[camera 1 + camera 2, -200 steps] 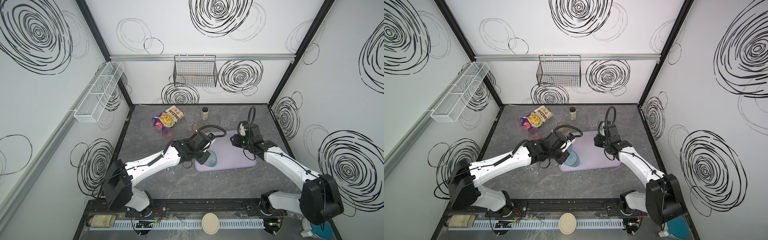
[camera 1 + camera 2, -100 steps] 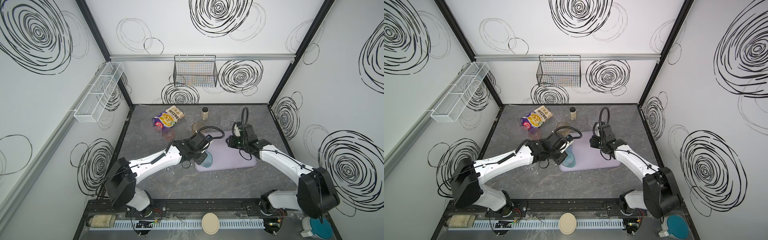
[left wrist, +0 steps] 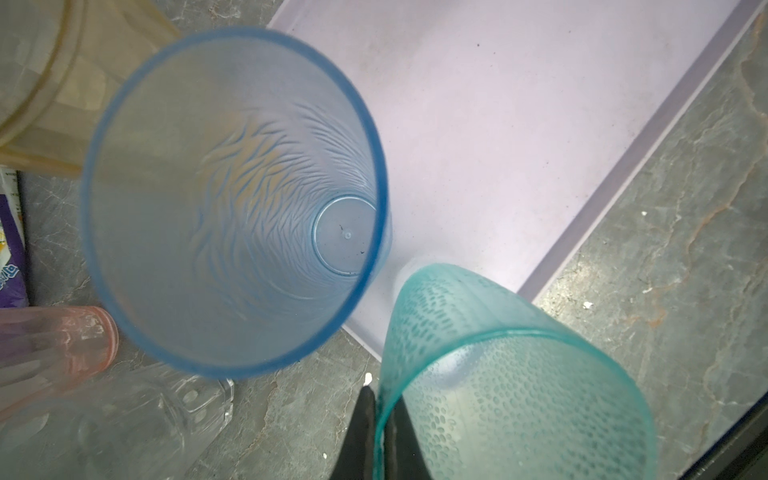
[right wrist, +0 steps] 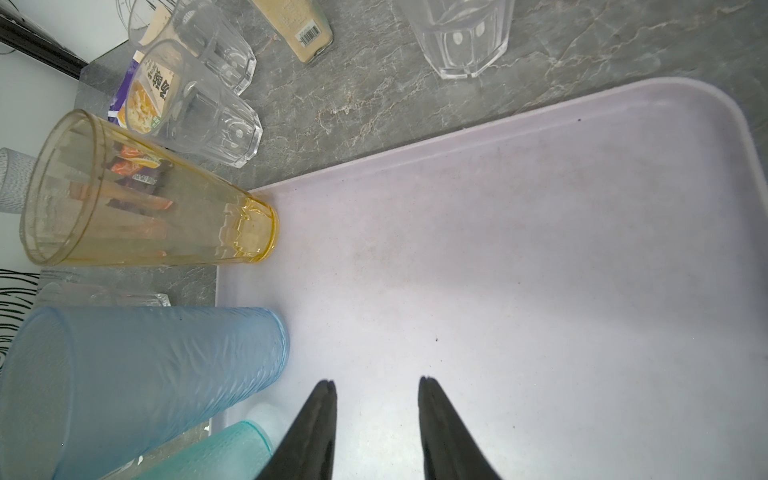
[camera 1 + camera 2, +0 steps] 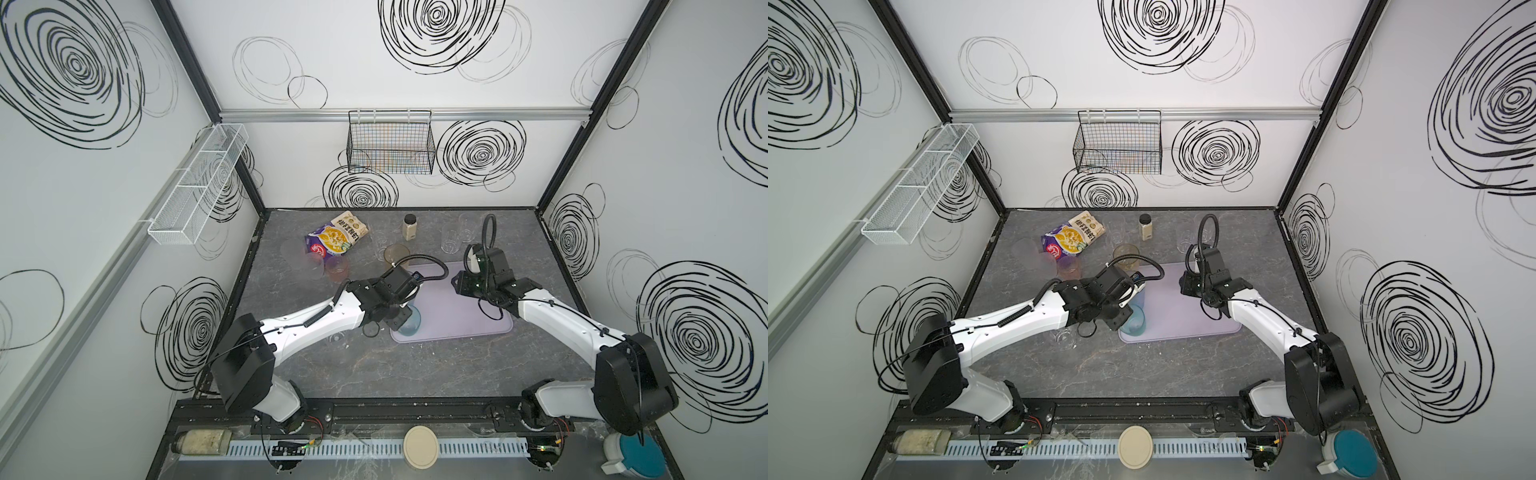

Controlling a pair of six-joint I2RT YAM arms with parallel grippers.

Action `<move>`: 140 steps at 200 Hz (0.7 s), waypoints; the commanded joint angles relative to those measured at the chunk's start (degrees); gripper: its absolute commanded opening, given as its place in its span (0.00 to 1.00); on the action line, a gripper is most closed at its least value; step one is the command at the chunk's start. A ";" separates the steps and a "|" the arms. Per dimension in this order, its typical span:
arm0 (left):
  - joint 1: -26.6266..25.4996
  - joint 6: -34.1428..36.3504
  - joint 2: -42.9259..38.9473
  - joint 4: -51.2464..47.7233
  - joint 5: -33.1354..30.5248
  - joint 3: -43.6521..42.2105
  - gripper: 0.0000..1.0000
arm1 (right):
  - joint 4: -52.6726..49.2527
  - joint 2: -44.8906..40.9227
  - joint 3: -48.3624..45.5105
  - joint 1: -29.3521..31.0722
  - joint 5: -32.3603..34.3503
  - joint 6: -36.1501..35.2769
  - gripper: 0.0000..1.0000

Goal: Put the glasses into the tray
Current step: 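Lower the teal glass onto the tray and open the left gripper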

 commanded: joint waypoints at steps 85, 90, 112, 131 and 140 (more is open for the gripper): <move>1.36 -0.35 1.02 1.56 0.58 0.67 0.18 | 1.27 0.55 -0.84 0.61 0.56 0.97 0.38; 1.31 -0.43 1.10 1.64 0.61 0.68 0.19 | 1.20 0.51 -0.82 0.76 0.58 0.97 0.38; 1.38 -0.61 0.94 1.66 0.54 1.01 0.22 | 1.06 0.66 -0.57 0.75 0.74 0.97 0.38; 1.49 -0.64 0.22 1.23 0.49 1.38 0.26 | 1.01 0.68 -0.53 0.81 0.85 0.91 0.38; 1.64 -0.65 -0.65 0.98 0.94 1.61 0.29 | 0.98 0.76 -0.49 0.87 0.95 0.88 0.38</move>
